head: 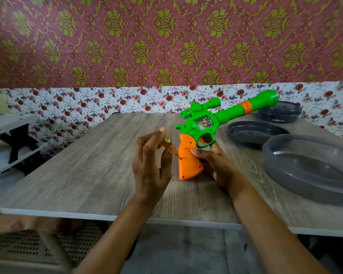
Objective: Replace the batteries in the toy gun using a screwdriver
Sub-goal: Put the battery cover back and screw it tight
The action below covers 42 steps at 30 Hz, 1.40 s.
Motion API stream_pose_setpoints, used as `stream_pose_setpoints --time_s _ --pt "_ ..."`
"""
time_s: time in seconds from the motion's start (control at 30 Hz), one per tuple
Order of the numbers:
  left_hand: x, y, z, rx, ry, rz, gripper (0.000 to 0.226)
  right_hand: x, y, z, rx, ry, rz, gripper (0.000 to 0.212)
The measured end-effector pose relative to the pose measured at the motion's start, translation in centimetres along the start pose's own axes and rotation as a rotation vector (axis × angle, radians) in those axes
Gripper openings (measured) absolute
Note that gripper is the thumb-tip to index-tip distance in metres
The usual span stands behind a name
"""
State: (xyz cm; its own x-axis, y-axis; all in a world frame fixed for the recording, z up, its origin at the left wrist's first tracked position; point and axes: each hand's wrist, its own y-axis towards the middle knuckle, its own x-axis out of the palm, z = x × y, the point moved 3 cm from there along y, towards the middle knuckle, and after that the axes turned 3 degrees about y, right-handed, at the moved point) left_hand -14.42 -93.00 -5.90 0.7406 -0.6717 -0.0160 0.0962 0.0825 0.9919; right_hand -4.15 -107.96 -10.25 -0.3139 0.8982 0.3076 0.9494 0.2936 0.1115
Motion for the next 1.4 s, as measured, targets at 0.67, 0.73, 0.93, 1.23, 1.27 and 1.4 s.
stream_pose_setpoints --time_s 0.67,0.73,0.93,1.23,1.27,1.4 --pt "0.22 0.04 0.11 -0.066 -0.003 -0.074 0.034 0.05 0.0 -0.03 0.004 0.011 -0.005 0.055" --pt "0.04 0.1 0.26 -0.056 0.016 -0.07 0.036 0.04 -0.02 -0.1 0.006 0.008 -0.004 0.052" --pt "-0.27 0.33 0.08 0.02 0.084 0.003 0.029 -0.04 0.15 0.1 0.005 0.014 -0.004 0.058" --pt "0.34 -0.2 0.34 0.088 0.055 -0.101 0.041 -0.23 0.59 0.58 -0.018 0.033 0.006 0.066" --pt "0.33 -0.15 0.32 0.09 0.047 -0.099 0.038 -0.22 0.58 0.59 -0.019 0.03 0.004 0.066" --pt "-0.13 0.1 0.16 0.057 0.029 -0.027 0.027 -0.3 0.69 0.68 -0.012 0.038 -0.011 0.071"
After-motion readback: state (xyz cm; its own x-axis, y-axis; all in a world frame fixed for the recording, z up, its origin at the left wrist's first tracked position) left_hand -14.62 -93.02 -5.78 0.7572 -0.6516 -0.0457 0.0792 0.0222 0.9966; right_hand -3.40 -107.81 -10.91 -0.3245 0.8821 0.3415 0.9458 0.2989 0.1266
